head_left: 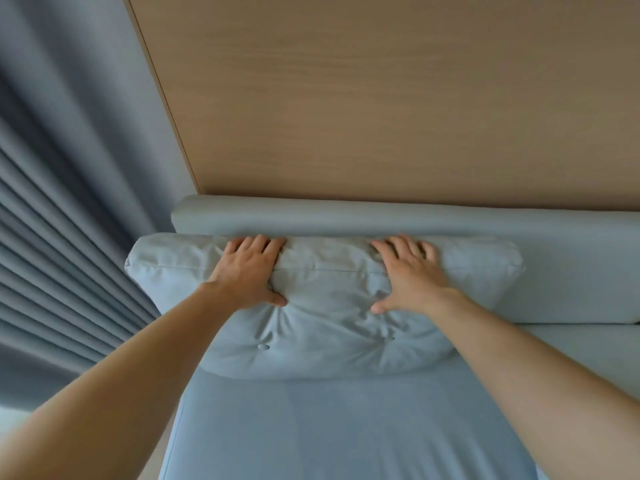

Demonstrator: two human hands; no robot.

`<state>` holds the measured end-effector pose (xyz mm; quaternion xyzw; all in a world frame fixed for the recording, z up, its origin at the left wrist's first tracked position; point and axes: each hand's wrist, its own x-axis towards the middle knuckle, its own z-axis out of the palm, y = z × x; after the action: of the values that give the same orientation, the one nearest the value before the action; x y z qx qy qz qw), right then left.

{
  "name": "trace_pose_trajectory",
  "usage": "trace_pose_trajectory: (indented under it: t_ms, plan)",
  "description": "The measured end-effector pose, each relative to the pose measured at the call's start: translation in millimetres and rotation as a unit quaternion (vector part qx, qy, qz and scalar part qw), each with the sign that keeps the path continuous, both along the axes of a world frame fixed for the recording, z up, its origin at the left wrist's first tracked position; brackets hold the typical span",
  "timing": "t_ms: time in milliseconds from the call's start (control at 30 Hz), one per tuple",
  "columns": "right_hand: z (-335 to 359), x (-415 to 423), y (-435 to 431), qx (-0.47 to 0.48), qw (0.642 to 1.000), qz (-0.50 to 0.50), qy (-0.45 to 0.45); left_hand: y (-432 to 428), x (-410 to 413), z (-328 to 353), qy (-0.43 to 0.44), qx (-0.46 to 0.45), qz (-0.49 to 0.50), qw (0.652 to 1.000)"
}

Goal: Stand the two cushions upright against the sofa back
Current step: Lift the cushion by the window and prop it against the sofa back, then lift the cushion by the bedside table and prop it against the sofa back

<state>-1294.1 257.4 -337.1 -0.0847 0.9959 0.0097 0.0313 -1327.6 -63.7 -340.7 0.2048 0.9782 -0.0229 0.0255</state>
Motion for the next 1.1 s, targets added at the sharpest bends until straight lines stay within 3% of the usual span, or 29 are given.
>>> trace_pose_trajectory:
  t_ms: [333, 467, 567, 633, 700, 833, 1100]
  plan:
    - [17.1, 8.7, 13.8, -0.015, 1.000, 0.010, -0.025, 16.3, -1.7, 16.0, -0.067, -0.022, 0.014, 0.997]
    - [54.4, 58.9, 59.7, -0.107, 0.994, -0.009, 0.037, 72.3, 29.4, 56.5, -0.096, 0.124, -0.033, 0.987]
    - [86.2, 114.5, 127.8, -0.178, 0.982, -0.051, 0.039, 151.4, 69.8, 86.4, -0.162, 0.279, -0.098, 0.941]
    - [103.4, 158.1, 185.9, -0.183, 0.979, -0.086, 0.034, 216.3, 103.1, 99.8, -0.231, 0.312, -0.125, 0.913]
    - [113.8, 206.1, 253.1, -0.167, 0.977, -0.132, 0.011, 287.6, 137.9, 104.5, -0.294, 0.292, -0.156, 0.897]
    - [111.5, 300.6, 402.9, -0.141, 0.942, -0.254, -0.168, 442.0, 202.1, 91.7, -0.403, 0.176, -0.200, 0.876]
    - [9.5, 368.3, 660.4, -0.146, 0.885, -0.292, -0.333, 683.9, 263.4, -12.8, -0.462, 0.065, -0.148, 0.872]
